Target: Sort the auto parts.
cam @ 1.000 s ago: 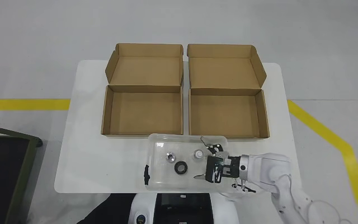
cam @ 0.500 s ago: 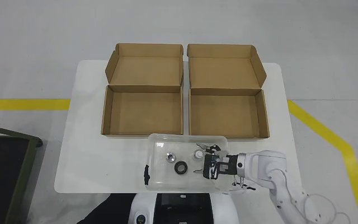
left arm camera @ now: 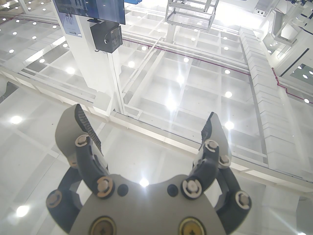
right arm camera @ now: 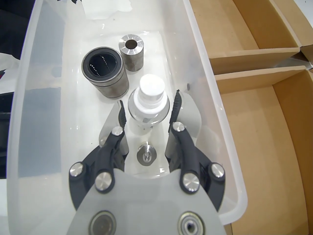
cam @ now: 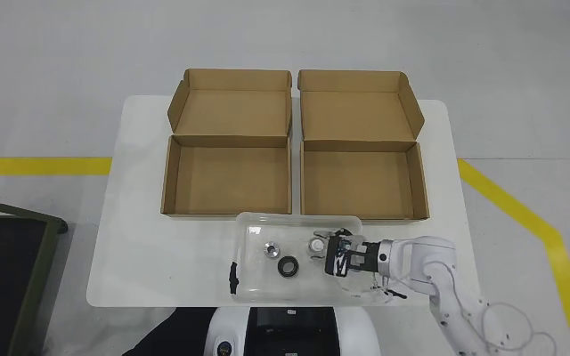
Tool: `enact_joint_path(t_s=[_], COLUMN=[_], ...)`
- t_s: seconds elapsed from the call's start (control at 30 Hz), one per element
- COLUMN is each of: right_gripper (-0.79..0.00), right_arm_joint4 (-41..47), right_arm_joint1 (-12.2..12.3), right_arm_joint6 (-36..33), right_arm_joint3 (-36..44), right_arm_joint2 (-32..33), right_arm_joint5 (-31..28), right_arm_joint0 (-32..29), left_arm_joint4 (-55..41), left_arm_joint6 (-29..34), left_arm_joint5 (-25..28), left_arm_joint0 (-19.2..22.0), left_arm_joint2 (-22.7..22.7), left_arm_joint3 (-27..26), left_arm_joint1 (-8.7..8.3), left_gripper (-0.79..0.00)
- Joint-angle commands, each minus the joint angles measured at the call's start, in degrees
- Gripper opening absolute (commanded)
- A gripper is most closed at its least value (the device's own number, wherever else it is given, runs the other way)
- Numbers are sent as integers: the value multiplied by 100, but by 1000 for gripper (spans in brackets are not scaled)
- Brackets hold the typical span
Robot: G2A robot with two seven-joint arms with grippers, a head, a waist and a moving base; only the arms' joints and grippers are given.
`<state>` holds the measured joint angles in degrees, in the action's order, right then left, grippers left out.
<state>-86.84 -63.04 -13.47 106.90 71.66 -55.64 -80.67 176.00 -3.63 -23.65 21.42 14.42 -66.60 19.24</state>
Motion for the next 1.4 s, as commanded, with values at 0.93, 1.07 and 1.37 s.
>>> enact_joint_path(t_s=[0.93,1.07,1.37], right_gripper=[-785,-785,-785], right_arm_joint4=[1674,2047,2762], right_arm_joint1=[195,166,79], right_arm_joint6=[850,1130,1667], right_arm_joint3=[893,896,746], right_arm_joint2=[395,310,89], right_arm_joint5=[-84,113,478], right_arm_joint0=[-140,71,709], left_arm_joint4=[0,0,0], left_arm_joint6=[0,0,0], left_arm_joint5=[0,0,0], left_arm_joint0=[0,0,0], left_arm_joint2=[0,0,0], left_arm_joint3=[0,0,0], left_arm_joint1=[0,0,0], left_gripper=[0,0,0])
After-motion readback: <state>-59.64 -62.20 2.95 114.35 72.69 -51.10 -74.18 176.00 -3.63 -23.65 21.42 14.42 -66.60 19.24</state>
